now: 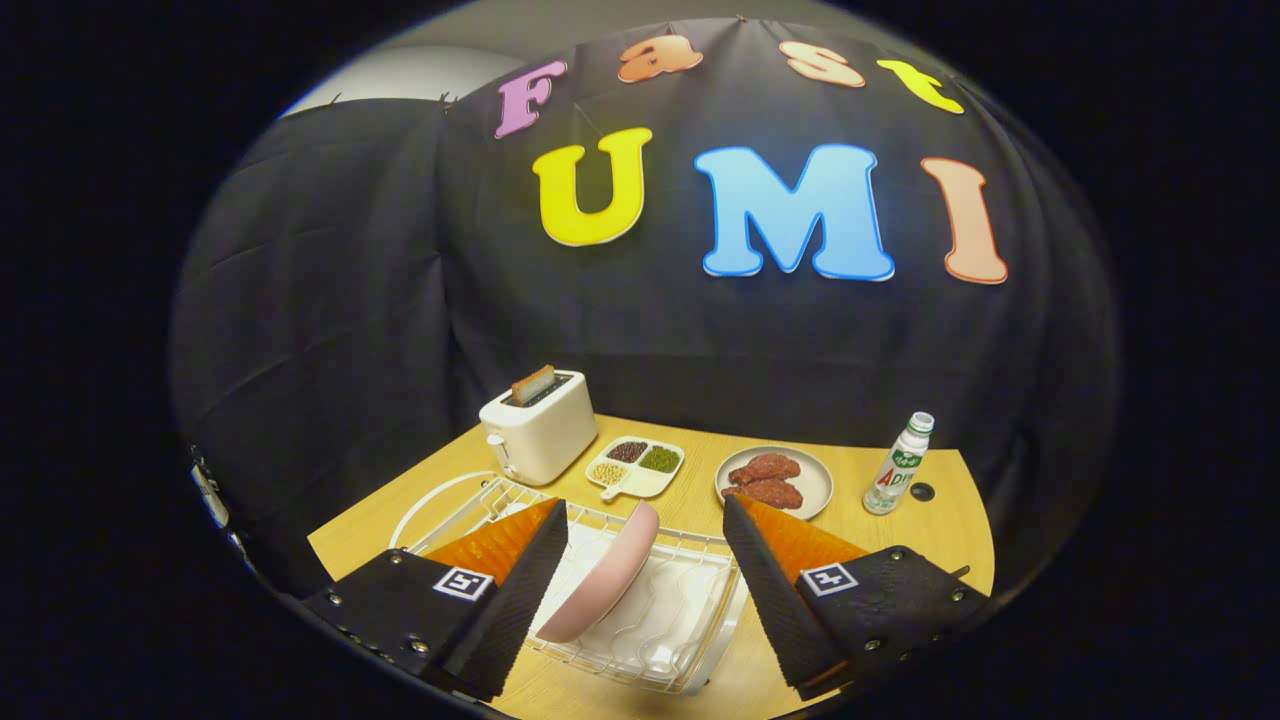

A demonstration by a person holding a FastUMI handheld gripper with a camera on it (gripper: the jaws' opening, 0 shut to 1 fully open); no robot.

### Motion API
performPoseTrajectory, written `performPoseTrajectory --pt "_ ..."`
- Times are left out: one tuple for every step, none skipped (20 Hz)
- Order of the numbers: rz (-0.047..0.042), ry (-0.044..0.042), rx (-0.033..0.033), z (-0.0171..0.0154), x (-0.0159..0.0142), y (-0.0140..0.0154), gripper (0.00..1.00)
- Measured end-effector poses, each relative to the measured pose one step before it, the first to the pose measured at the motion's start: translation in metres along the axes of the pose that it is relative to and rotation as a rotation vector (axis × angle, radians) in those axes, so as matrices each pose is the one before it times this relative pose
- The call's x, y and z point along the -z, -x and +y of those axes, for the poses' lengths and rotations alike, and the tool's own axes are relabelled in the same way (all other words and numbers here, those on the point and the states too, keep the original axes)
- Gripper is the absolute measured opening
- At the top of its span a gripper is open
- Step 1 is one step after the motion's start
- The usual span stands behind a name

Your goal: Take the plate from the dish rack, then take the spoon from the basket and place it into the plate.

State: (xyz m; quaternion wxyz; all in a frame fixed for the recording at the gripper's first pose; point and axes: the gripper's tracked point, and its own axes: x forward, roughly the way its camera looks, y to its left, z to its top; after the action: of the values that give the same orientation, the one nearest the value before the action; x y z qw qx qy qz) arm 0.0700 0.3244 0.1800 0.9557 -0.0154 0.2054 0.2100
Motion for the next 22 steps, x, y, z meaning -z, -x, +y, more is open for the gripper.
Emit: performPoseTrajectory --pt "0.0416 -0.01006 -0.00672 0.00022 0.00633 -0.01012 0.96" --pt "0.04727 -0.00916 -0.00912 0.00339 0.0087 -0.0095 0.96" --pt "0.05002 -0.01409 -0.00378 0.00145 0.00827 -0.00889 0.96" --pt "0.05107 -0.01745 -0.00625 0.00057 0.00861 -0.00794 0.96" --pt "0.05371 -0.01845 -0.00695 0.0001 0.00701 -0.00827 0.96" --pt "0.0451 -0.02006 -0.0051 -0.00057 0.00593 -0.00802 0.96" --pt "0.04171 -0.02042 -0.00616 0.00009 0.00416 -0.00643 0.96" --pt "0.04508 -0.02557 -0.00611 0.00024 0.00647 -0.00707 0.97" --pt "0.03905 -0.03004 -0.01124 -0.00014 0.00403 -0.00647 0.97" --pt "0.03632 -0.03146 -0.00844 -0.00036 0.0039 -0.00794 0.98" --pt "0.04181 -0.03128 -0.00679 0.00074 0.00367 -0.00739 0.98" --pt "0.03731 -0.02995 -0.0063 -0.00025 0.00339 -0.00667 0.98" --pt "0.0393 -0.02335 -0.00934 0.00172 0.00381 -0.00586 0.98" --pt "0.03804 -0.02038 -0.0051 0.00006 0.00368 -0.00492 0.98" --pt "0.03001 -0.01375 -0.00117 -0.00131 0.00203 -0.005 0.98" --pt "0.02676 -0.00718 0.00321 -0.00169 0.00402 -0.00559 0.98" --pt "0.02358 -0.01238 0.00648 -0.00152 0.0025 -0.0045 0.97" --pt "0.01349 -0.00678 0.00005 -0.00045 0.00028 -0.00623 0.87" --pt "0.01429 0.00521 0.01194 -0.0018 -0.00014 -0.00176 0.84" --pt "0.01141 0.00104 0.00569 0.00007 0.0011 -0.00385 0.83" --pt "0.01331 0.00348 -0.00288 0.00259 0.00147 -0.00138 0.8" --pt "0.01213 0.00324 -0.00049 0.00191 0.00184 -0.00265 0.79"
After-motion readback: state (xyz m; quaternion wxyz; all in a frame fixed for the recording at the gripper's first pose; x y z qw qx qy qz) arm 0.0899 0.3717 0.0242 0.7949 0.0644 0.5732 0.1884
